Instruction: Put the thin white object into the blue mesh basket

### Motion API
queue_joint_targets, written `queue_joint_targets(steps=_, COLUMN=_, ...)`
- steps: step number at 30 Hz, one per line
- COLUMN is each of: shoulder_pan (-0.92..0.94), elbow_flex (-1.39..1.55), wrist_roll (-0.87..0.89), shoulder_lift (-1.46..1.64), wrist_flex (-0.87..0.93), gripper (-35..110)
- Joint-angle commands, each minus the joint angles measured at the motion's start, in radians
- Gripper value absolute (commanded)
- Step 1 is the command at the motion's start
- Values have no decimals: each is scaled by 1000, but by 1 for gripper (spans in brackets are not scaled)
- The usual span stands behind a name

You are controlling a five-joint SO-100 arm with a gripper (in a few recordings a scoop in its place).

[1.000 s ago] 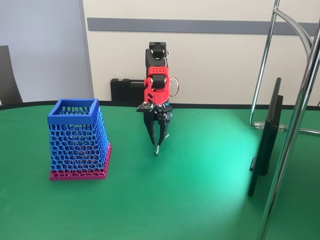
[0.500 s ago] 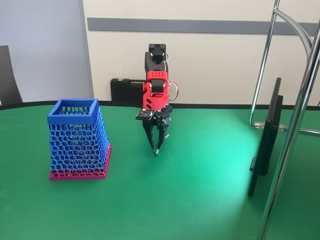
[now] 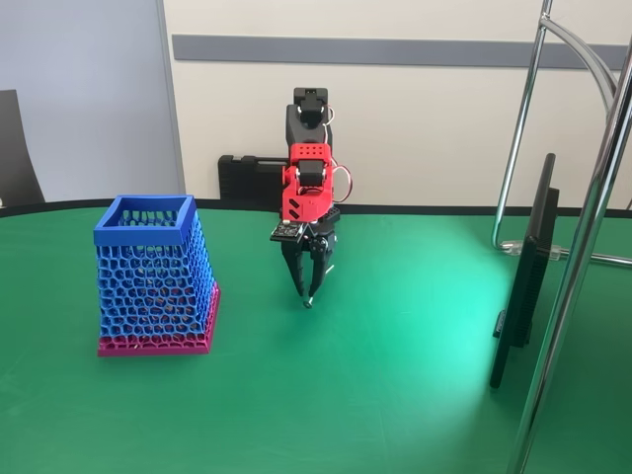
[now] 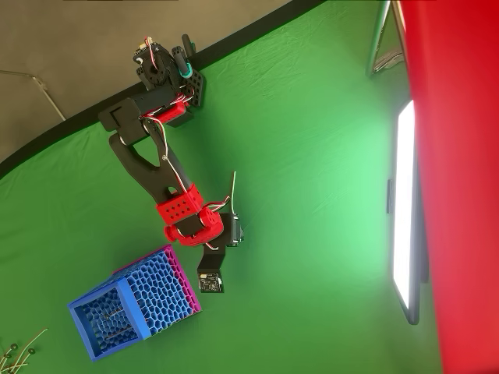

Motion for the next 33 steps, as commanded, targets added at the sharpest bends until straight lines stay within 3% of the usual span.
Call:
queue_joint_targets(steps=1, shoulder_pan=6, elbow_flex=-35, wrist_roll=-8, shoulder_lift=0, wrist_flex=-14, gripper=11)
queue_joint_targets(steps=24, shoulder_pan=20, elbow_flex=-95, wrist_roll=-17, shoulder_lift=-75, wrist_flex=-26, gripper=11)
queue_joint_targets(steps=33, shoulder_pan=25, elbow_flex=-100, wrist_roll=-26, shoulder_lift=-80, wrist_flex=-23, gripper=1)
